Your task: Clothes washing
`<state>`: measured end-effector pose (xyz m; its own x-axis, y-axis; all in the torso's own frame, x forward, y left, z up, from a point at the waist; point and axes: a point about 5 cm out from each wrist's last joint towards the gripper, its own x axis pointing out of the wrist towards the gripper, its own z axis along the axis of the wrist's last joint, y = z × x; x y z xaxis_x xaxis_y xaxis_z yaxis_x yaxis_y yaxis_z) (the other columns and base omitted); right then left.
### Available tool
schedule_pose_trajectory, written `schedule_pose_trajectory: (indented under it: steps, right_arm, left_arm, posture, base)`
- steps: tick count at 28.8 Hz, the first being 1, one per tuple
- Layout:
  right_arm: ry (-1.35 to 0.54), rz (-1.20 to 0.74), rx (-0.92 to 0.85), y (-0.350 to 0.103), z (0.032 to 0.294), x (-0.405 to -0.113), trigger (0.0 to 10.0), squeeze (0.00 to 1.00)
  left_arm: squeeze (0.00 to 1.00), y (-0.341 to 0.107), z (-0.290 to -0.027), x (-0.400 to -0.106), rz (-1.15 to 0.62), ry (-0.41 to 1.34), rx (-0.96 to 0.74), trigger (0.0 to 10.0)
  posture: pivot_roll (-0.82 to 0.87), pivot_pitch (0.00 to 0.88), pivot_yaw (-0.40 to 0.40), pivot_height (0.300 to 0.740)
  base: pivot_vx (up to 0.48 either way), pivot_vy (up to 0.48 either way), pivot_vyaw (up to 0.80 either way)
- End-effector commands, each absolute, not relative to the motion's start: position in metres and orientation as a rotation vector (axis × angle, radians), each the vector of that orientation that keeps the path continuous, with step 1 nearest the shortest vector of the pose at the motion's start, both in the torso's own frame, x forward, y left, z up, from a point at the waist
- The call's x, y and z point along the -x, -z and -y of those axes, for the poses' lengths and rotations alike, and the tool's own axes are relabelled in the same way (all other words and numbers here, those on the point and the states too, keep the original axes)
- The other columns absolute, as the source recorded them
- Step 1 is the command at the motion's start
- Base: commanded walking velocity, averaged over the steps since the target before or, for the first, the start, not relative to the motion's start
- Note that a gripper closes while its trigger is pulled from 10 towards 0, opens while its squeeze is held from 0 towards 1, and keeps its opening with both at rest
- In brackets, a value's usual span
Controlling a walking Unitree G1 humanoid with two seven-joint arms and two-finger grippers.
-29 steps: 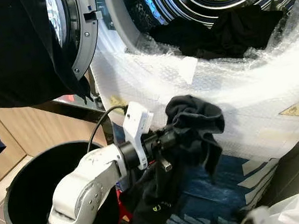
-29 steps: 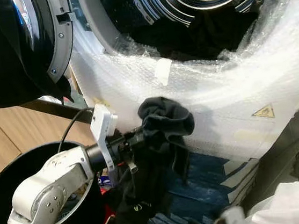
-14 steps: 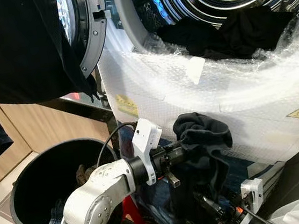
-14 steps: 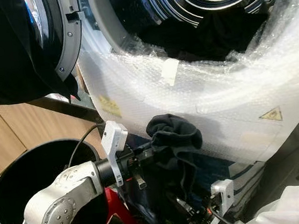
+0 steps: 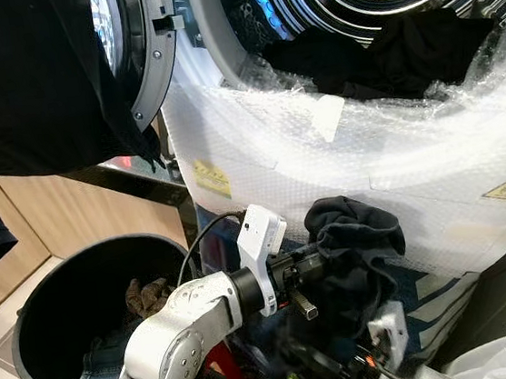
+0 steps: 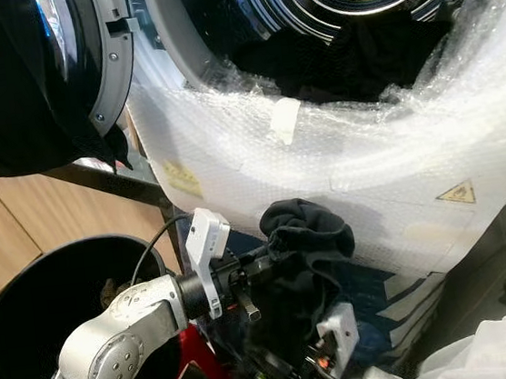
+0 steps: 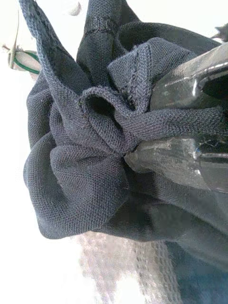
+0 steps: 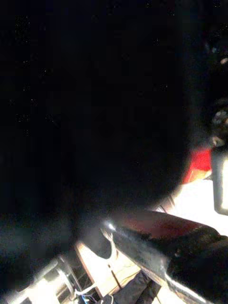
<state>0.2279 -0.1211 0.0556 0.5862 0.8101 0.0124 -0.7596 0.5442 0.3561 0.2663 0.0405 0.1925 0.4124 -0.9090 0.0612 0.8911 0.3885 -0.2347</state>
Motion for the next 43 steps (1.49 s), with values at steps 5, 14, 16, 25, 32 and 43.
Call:
schedule_pose_trajectory:
  steps: [5, 14, 16, 25, 32, 43]
  right_arm:
    - [-0.771, -0.117, -0.293, -0.058, 0.107, -0.256, 10.0, 0.0]
    - [-0.555, -0.104, -0.246, -0.056, 0.103, -0.274, 10.0, 0.0]
    - [-0.493, -0.118, -0.209, -0.052, 0.106, -0.278, 10.0, 0.0]
    - [-0.301, -0.159, -0.202, -0.041, 0.123, -0.284, 0.0, 0.0]
    - [-0.274, -0.157, -0.18, -0.036, 0.124, -0.283, 0.0, 0.0]
    - [-0.254, -0.131, -0.198, -0.037, 0.127, -0.283, 0.0, 0.0]
  left_arm:
    - [0.0, -0.207, -0.034, -0.265, -0.018, 1.173, 0.231, 0.0]
    - [0.0, -0.21, -0.031, -0.263, -0.013, 1.181, 0.241, 0.0]
    - [0.0, -0.211, -0.03, -0.262, -0.012, 1.182, 0.243, 0.0]
    - [0.0, -0.211, -0.029, -0.261, -0.012, 1.19, 0.247, 0.0]
    - [0.0, -0.211, -0.029, -0.262, -0.01, 1.19, 0.246, 0.0]
    - [0.0, -0.208, -0.032, -0.262, -0.021, 1.182, 0.242, 0.0]
  posture:
    - [-0.01, 0.1, -0.016, 0.74]
    - [-0.01, 0.099, -0.017, 0.74]
    - [-0.01, 0.098, -0.016, 0.74]
    - [-0.01, 0.085, -0.009, 0.74]
    - [-0.01, 0.063, -0.005, 0.74]
    - [-0.02, 0.042, 0.001, 0.74]
  base:
    - [0.0, 0.0, 0.0]
    - [0.0, 0.0, 0.0]
    - [0.0, 0.0, 0.0]
    - [0.0, 0.0, 0.0]
    - [0.0, 0.0, 0.0]
    - [0.0, 0.0, 0.0]
